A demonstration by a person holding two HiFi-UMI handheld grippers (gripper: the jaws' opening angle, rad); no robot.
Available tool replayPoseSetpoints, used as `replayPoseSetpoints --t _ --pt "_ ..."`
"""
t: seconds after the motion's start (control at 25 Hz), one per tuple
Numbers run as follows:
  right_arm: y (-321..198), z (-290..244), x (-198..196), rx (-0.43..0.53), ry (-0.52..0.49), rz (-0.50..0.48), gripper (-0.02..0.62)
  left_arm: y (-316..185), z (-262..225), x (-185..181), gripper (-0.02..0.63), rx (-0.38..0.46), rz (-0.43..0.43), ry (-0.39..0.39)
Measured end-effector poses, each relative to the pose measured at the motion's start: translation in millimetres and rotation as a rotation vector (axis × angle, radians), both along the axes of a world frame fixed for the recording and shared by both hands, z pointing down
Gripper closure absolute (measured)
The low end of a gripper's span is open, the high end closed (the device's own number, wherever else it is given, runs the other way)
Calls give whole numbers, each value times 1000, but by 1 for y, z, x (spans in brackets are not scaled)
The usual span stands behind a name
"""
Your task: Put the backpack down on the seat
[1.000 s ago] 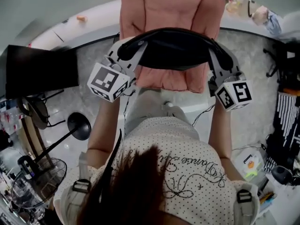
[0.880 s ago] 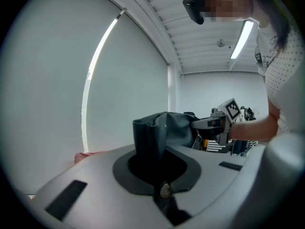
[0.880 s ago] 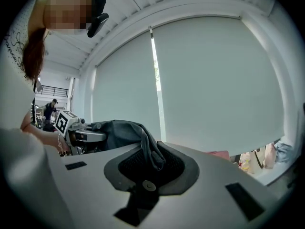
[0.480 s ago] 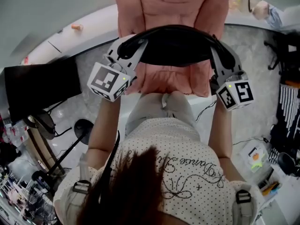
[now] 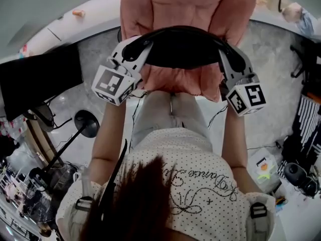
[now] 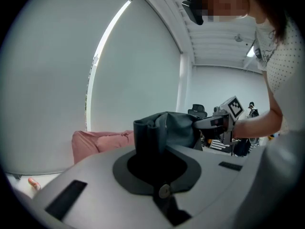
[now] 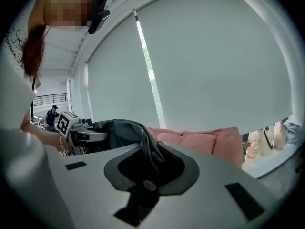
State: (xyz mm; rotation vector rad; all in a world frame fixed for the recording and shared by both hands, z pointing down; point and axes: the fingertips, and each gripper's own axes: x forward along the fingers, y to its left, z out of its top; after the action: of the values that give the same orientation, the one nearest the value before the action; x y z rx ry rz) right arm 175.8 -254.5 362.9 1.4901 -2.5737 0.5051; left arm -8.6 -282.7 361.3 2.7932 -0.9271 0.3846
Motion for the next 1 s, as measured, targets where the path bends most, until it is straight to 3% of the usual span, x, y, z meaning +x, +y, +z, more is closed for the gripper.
replayPoseSetpoints --t 0.24,0.64,1.0 --pt "-12 58 0 -87 5 -41 526 -9 55 -3 592 -75 -48 -25" --pt "-13 140 3 -208 17 -72 526 -14 143 2 591 -153 -55 -63" --pt "-10 236 0 -345 21 -52 522 -15 240 -2 583 -271 -81 -117"
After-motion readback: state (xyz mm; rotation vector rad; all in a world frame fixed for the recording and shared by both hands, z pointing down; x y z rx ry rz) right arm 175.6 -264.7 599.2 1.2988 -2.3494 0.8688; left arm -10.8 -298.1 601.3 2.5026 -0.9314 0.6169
